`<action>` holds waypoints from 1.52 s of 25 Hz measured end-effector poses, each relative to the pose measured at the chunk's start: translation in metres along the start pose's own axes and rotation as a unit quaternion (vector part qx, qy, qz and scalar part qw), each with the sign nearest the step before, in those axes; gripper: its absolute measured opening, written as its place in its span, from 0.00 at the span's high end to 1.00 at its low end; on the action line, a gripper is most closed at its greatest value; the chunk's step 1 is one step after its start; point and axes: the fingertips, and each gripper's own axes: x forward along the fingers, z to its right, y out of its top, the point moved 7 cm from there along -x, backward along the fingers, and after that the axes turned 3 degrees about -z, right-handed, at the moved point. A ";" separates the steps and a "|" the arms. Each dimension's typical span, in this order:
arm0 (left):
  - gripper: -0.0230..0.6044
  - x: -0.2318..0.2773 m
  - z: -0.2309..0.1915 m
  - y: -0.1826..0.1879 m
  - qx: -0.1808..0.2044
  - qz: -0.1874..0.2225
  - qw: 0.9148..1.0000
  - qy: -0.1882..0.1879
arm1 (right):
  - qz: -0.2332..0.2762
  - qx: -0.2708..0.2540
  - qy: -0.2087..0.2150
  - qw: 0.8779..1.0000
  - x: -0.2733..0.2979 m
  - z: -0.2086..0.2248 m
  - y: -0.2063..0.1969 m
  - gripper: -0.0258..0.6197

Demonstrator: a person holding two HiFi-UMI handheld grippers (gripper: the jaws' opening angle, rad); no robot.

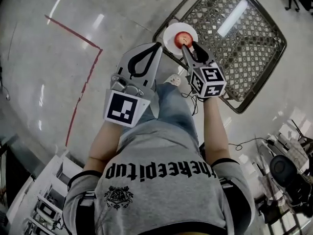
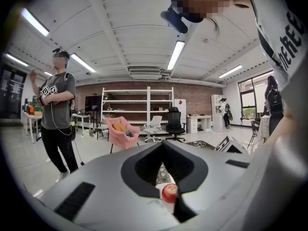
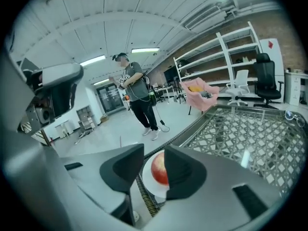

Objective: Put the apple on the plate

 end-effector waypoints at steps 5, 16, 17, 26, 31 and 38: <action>0.92 -0.003 -0.002 0.007 0.008 0.004 0.999 -0.039 | 0.053 0.015 -0.019 0.998 -0.029 -0.021 0.019 0.97; 0.92 -0.007 -0.014 0.011 0.021 0.029 0.994 -0.107 | 0.126 0.018 -0.046 0.991 -0.066 -0.069 0.049 0.95; 0.92 -0.007 -0.014 0.012 0.021 0.031 0.993 -0.114 | 0.132 0.017 -0.050 0.990 -0.070 -0.073 0.051 0.95; 0.92 -0.010 -0.008 0.021 0.032 0.047 0.984 -0.172 | 0.166 0.001 -0.091 0.982 -0.105 -0.105 0.063 0.95; 0.92 -0.010 -0.004 0.022 0.039 0.050 0.978 -0.200 | 0.185 -0.005 -0.111 0.976 -0.120 -0.119 0.066 0.95; 0.92 -0.018 -0.003 0.026 0.053 0.056 0.969 -0.235 | 0.207 -0.016 -0.131 0.969 -0.135 -0.148 0.072 0.95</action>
